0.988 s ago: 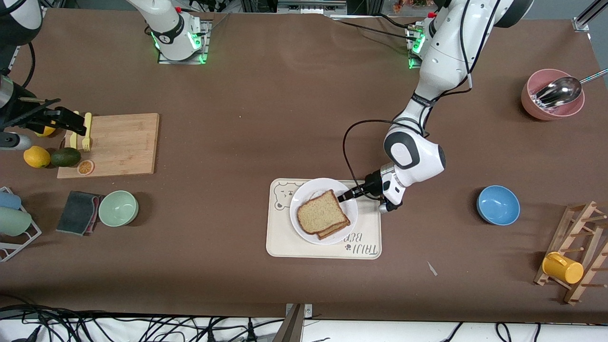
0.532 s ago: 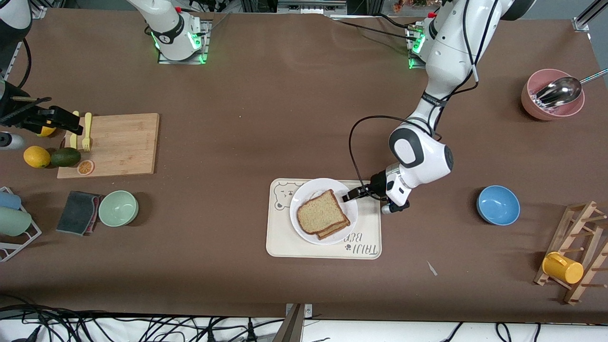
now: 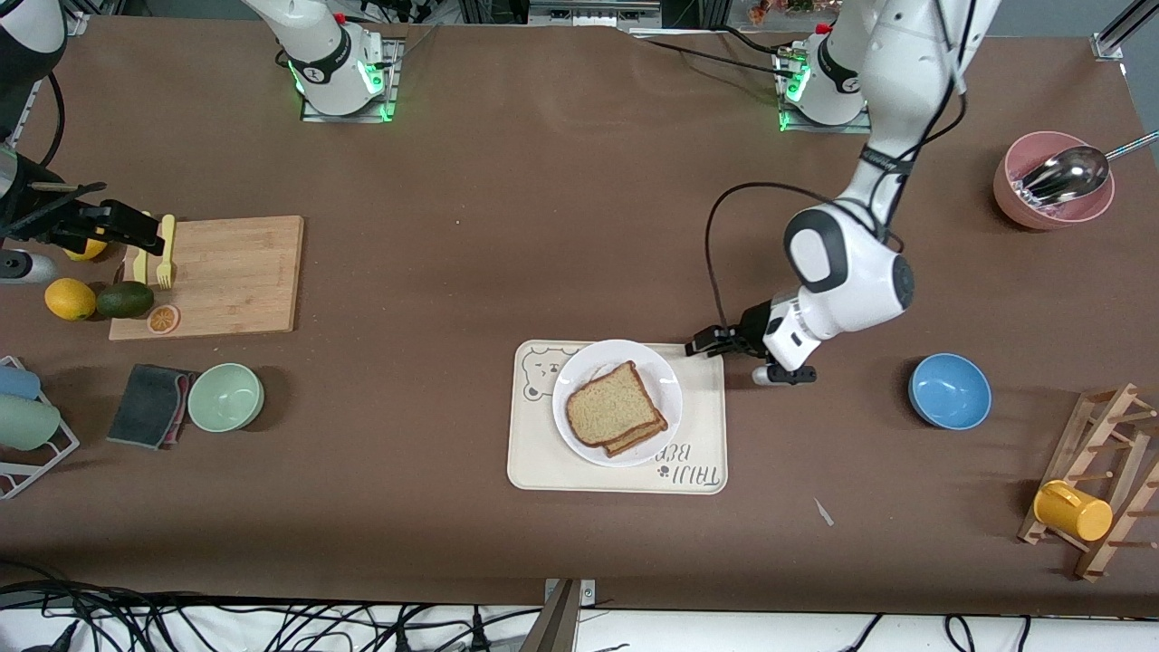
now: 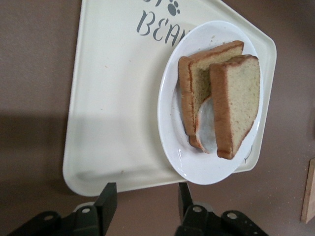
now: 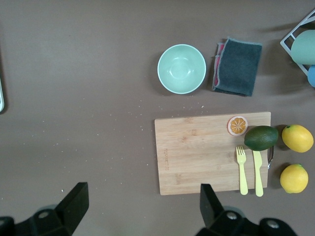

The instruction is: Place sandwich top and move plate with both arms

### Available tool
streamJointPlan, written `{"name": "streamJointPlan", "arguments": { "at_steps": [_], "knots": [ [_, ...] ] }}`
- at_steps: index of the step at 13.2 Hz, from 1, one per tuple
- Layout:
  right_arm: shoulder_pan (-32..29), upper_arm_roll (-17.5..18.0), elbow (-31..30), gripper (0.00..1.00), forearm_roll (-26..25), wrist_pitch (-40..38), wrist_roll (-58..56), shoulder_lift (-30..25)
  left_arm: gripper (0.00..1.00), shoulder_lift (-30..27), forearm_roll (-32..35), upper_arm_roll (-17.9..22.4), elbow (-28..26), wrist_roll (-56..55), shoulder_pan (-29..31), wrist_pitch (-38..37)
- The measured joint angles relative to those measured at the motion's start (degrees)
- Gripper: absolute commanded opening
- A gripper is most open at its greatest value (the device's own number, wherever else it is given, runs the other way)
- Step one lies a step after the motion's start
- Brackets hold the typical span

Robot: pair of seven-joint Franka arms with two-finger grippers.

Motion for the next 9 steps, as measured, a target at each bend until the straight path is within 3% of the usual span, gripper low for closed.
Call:
{"name": "streamJointPlan", "arguments": {
  "at_steps": [5, 9],
  "knots": [
    [0.0, 0.1, 0.0, 1.0, 0.0, 0.0, 0.0, -0.1, 1.0, -16.8, 24.6, -0.1, -9.1, -1.0, 4.3, -3.7],
    [0.0, 0.4, -0.3, 1.0, 0.5, -0.3, 0.0, -0.4, 1.0, -27.7, 27.8, -0.1, -16.6, -0.9, 7.4, -4.1]
  ]
}}
